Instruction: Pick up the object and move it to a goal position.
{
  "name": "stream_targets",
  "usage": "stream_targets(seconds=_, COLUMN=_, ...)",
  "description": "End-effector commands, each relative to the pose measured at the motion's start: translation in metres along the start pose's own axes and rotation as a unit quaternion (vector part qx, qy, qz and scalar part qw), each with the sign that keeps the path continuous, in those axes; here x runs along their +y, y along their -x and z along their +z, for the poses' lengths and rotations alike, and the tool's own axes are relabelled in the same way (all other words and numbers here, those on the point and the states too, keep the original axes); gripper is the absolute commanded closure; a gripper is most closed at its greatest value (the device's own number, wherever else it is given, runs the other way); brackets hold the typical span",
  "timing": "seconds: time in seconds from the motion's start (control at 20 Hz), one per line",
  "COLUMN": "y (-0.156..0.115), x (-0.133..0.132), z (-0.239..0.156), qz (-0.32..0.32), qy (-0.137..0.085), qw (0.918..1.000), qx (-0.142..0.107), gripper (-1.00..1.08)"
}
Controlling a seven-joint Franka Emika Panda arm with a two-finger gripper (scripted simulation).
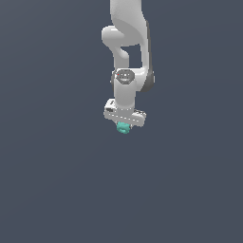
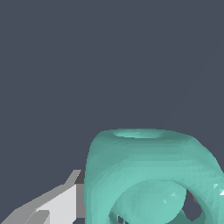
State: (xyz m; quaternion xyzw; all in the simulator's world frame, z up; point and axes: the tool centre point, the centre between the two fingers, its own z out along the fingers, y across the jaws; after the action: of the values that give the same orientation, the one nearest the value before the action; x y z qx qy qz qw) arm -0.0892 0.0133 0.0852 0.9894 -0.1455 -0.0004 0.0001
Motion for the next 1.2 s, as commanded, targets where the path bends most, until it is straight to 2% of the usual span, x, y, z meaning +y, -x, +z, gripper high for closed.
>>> stream_targets(seconds=0.0, y=-0.004, x=-0.005, z=-0.018, qz=0.000, qy=0.000, qw=1.0000, qx=0.000, gripper=1.08)
stream_targets(seconds=1.15, y=-0.059, x=-0.068, z=-0.230, qz=0.000, qy=0.000, qw=1.0000, qx=0.001, gripper=1.08)
